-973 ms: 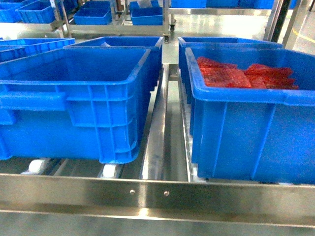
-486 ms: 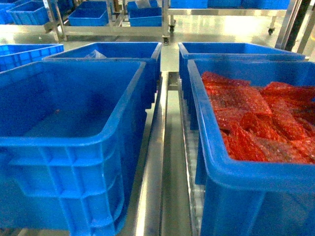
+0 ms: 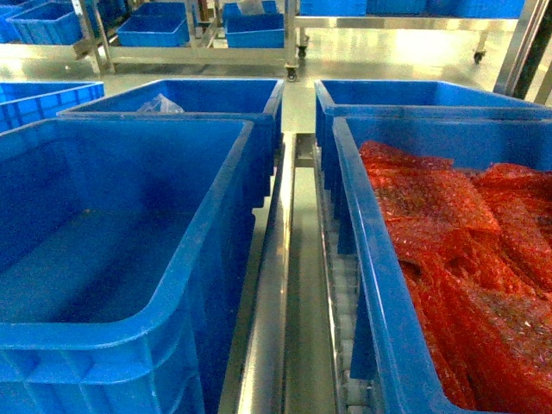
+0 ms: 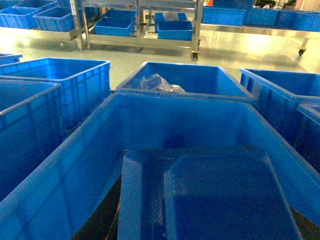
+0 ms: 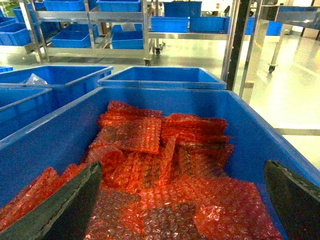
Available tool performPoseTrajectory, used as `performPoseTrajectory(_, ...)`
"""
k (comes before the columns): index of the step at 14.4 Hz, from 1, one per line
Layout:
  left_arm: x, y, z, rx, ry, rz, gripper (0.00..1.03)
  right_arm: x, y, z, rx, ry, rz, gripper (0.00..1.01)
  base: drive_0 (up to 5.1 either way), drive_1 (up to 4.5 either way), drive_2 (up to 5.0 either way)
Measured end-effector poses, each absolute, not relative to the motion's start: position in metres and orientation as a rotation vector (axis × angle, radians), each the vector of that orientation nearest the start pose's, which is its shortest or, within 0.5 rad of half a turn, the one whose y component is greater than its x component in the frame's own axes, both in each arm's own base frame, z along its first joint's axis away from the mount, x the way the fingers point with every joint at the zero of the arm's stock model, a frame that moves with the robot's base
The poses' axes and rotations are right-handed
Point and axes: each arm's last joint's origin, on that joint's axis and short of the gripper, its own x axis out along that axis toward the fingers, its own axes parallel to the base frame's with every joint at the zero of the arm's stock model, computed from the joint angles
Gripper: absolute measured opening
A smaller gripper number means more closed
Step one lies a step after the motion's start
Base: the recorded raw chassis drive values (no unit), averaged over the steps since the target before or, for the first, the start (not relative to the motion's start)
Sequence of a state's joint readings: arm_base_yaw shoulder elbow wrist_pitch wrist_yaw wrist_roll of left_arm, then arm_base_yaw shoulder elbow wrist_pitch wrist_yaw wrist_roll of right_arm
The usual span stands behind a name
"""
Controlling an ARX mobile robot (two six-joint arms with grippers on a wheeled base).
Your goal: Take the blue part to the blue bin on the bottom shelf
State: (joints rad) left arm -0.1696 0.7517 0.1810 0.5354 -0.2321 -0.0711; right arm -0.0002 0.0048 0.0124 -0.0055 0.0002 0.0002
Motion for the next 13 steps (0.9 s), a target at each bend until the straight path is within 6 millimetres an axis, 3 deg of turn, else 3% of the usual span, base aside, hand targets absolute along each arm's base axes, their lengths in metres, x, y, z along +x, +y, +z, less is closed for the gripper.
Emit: performPoseTrajectory(13,0.1604,-0.0207,0.1986,-0.064,0.032,0.064,0.43,0.0972,0.0,0.1669,0.0,-0.002,0.0,0.98,0.0,0.0,0.0)
